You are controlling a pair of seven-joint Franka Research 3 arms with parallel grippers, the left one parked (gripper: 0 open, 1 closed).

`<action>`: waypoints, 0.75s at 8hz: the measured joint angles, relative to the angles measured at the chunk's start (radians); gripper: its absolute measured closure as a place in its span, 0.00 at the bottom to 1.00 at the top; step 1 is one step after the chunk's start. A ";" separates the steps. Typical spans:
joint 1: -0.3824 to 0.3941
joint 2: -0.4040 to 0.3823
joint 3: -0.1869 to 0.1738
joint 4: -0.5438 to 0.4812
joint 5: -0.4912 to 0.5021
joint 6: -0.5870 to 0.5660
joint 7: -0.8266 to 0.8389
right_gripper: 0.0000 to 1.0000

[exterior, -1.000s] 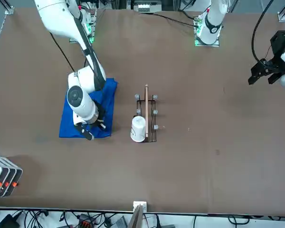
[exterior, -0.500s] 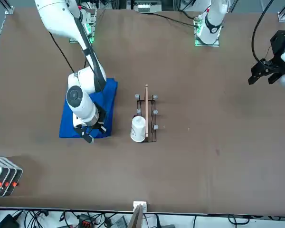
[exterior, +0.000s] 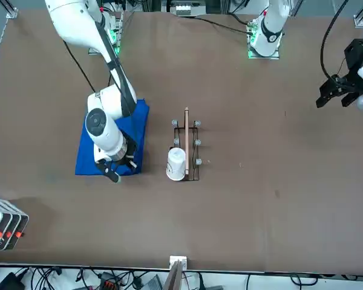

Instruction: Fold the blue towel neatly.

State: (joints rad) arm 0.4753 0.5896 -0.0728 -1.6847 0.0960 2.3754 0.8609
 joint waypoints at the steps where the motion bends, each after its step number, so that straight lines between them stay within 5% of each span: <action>1: 0.006 0.007 0.001 0.000 0.000 0.002 0.000 0.97; 6: 0.015 0.021 0.003 0.039 0.000 0.005 0.001 0.97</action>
State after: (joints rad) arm 0.4899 0.6106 -0.0699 -1.6457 0.0960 2.3805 0.8622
